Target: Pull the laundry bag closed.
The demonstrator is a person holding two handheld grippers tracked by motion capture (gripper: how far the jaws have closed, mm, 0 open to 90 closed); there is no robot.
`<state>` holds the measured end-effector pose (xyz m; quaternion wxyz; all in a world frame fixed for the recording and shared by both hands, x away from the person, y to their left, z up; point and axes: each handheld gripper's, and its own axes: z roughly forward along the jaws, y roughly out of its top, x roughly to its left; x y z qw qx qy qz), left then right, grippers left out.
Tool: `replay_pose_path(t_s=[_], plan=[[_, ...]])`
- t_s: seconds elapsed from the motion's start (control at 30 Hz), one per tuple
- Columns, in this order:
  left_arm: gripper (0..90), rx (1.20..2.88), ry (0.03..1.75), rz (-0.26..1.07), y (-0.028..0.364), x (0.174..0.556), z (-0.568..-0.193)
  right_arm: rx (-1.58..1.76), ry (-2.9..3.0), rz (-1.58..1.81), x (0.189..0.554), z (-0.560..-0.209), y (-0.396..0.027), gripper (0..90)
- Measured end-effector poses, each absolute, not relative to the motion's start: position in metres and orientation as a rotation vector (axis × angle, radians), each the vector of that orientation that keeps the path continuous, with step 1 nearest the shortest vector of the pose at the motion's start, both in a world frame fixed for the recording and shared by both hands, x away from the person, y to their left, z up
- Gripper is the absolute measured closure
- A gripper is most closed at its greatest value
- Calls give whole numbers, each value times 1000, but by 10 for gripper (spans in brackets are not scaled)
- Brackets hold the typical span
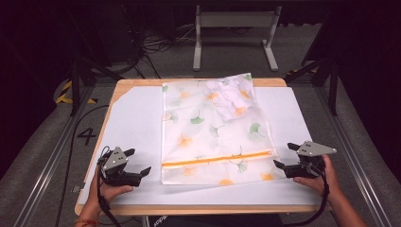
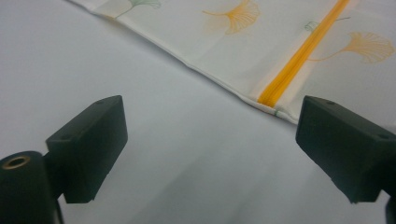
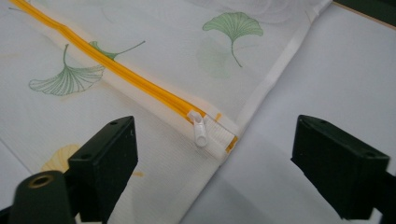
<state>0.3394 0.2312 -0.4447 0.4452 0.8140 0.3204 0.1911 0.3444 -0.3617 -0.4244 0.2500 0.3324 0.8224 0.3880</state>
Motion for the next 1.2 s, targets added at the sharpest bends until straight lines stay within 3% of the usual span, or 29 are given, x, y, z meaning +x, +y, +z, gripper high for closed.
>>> replay_pose_path(t_s=[1.2], plan=[[86, 2055, 787, 456, 224, 346, -451, 889, 2213, 970, 333, -435, -361, 128]])
